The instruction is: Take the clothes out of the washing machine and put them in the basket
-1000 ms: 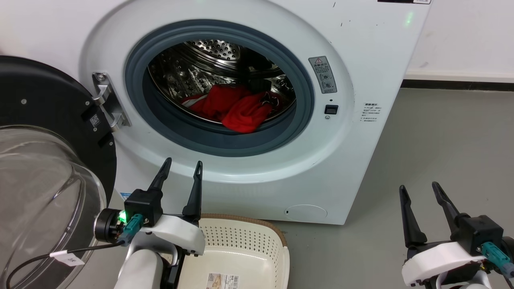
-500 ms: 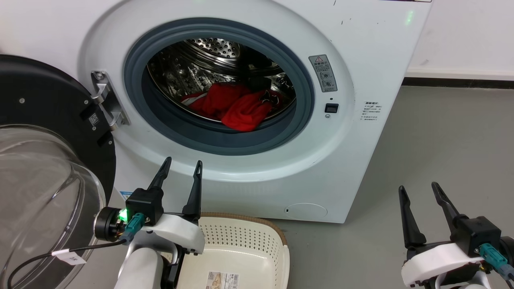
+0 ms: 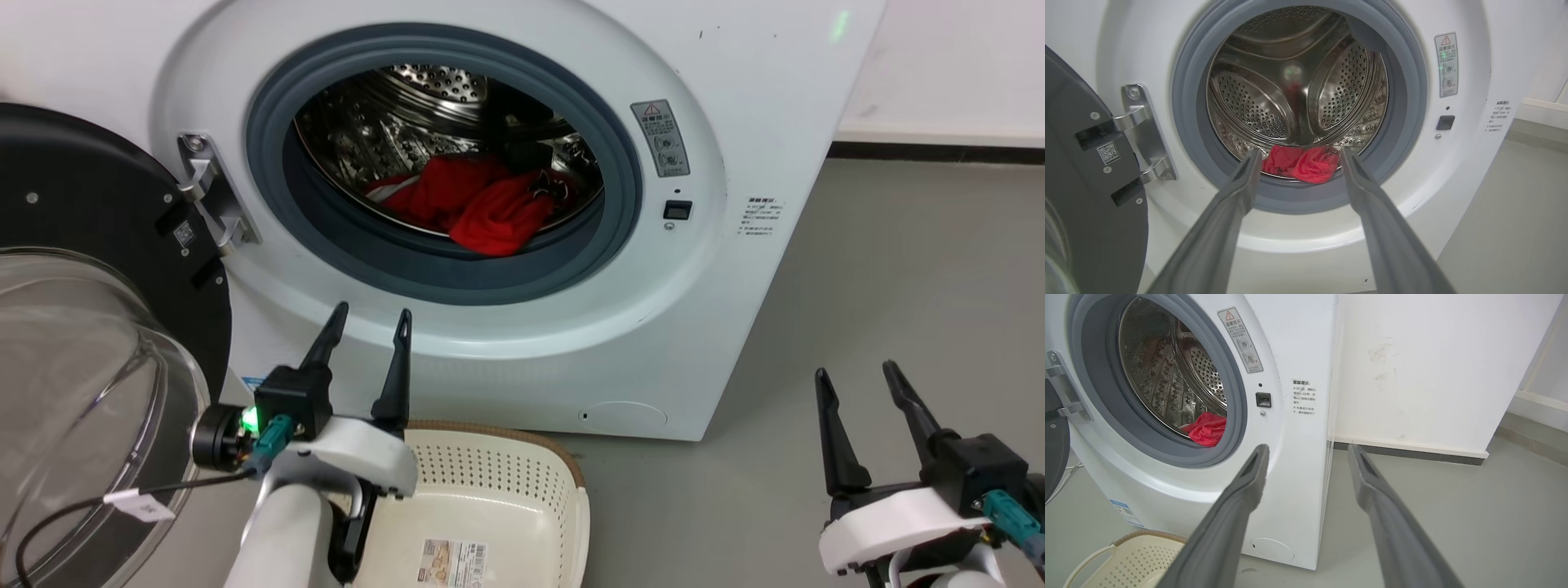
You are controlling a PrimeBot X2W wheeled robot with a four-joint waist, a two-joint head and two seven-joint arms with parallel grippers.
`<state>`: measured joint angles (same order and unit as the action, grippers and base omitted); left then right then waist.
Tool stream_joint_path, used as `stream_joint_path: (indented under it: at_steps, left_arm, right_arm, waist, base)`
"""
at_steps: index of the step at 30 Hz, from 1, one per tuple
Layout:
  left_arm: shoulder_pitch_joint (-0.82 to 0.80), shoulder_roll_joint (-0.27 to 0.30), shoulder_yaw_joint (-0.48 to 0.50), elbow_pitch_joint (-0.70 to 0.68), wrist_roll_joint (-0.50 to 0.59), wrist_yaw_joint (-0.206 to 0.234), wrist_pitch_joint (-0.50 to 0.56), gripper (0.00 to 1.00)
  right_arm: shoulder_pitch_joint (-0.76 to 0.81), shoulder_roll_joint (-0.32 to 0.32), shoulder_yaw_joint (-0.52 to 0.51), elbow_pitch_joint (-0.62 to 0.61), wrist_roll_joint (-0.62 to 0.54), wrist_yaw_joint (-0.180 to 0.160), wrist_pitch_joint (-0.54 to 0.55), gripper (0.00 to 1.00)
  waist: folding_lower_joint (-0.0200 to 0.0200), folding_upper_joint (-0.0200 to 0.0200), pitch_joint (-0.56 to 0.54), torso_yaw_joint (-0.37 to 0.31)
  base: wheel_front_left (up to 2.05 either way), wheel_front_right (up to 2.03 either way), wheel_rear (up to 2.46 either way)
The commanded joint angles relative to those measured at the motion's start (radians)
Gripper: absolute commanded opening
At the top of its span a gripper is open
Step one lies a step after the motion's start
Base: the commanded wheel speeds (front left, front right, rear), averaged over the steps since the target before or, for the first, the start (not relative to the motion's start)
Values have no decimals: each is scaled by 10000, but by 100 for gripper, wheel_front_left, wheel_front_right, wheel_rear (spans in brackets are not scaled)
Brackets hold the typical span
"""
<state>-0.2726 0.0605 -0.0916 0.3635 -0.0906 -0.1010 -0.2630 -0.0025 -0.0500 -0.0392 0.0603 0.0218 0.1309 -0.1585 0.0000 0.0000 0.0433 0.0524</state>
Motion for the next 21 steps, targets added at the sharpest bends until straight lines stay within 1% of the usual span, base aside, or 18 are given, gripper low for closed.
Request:
stream_joint_path:
  at_steps: [1,6,12,15,21]
  left_arm:
    - [-276,-16,26,19,78,29,-27,100]
    - [-959,-37,89,188,65,74,-27,100]
    - [-2054,-45,163,610,58,106,-27,100]
    - [-2765,84,288,979,21,76,-27,100]
    - [-4442,410,381,2234,-25,-38,-27,100]
  right_arm:
    - [-231,-6,-13,-131,30,-3,-23,100]
    - [-481,-5,-44,-513,32,-3,-24,100]
    - [-1049,-3,-75,-977,214,-3,-48,100]
    - [-1387,-3,65,-1142,294,-3,-78,100]
    - [-1903,-2,320,-1193,314,-3,-160,100]
  waist:
    - [0,0,206,0]
    - [0,0,870,-52]
    - [0,0,1963,-317]
    - [0,0,2593,-567]
    - [0,0,3774,-1106]
  base:
    - [0,0,0]
    - [0,0,0]
    - [0,0,0]
    - [0,0,0]
    - [0,0,0]
